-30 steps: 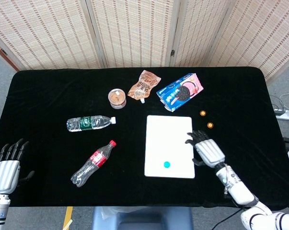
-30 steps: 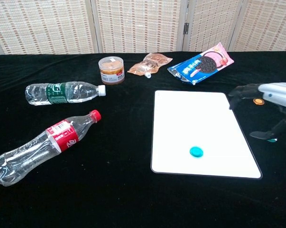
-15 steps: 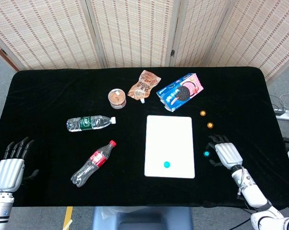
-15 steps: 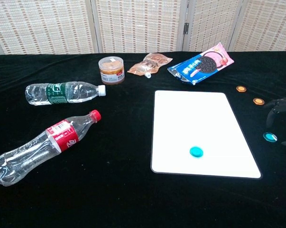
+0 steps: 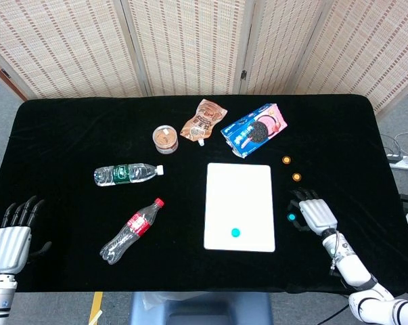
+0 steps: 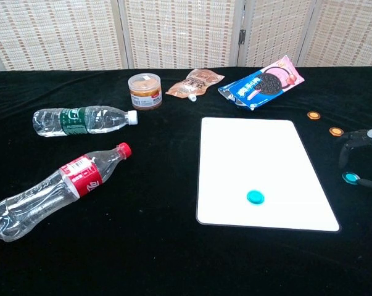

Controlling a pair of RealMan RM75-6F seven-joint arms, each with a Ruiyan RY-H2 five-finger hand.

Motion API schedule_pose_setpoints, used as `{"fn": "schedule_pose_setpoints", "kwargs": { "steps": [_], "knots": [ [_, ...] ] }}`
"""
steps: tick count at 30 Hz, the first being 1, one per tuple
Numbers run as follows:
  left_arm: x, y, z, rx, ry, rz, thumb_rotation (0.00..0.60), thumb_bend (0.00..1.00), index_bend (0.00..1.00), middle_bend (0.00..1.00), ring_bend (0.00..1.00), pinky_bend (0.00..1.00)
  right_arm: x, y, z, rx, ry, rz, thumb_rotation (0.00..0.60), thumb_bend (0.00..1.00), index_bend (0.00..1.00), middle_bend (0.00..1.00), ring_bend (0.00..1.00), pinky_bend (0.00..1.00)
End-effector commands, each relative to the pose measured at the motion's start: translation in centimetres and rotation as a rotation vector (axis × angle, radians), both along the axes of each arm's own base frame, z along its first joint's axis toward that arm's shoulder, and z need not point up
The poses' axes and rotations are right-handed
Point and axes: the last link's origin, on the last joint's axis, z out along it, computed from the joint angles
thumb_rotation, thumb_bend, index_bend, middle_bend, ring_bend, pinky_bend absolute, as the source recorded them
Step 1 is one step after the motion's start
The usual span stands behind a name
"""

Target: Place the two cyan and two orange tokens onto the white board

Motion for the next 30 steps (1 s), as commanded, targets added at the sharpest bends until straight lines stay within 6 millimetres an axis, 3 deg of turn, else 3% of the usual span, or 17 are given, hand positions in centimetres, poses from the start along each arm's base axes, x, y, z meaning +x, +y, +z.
{"fn": "schedule_pose_setpoints", "kwargs": {
  "steps": [1, 17, 30],
  "knots": [
    [0.0, 0.0, 0.0, -0.001, -0.002, 0.0, 0.6, 0.25, 0.08, 0.06, 0.12, 0.0, 0.0, 0.1, 0.0, 0.0, -0.001, 0.002, 0.6, 0.43, 0.41, 0.14, 0.03, 0.0],
    [-0.2, 0.0, -0.1, -0.005, -0.003, 0.003, 0.6, 0.25, 0.08, 0.06, 0.12, 0.0, -0.1, 0.0, -0.9, 0.003, 0.013, 0.0, 0.6, 0.43, 0.41, 0.14, 0.03, 0.0],
    [-0.4, 0.0, -0.2, -0.008, -0.004, 0.006, 0.6, 0.25, 0.08, 0.06, 0.12, 0.0, -0.3, 0.0, -0.9, -0.017, 0.016, 0.001, 0.6, 0.43, 0.52, 0.19, 0.05, 0.0]
  ]
}}
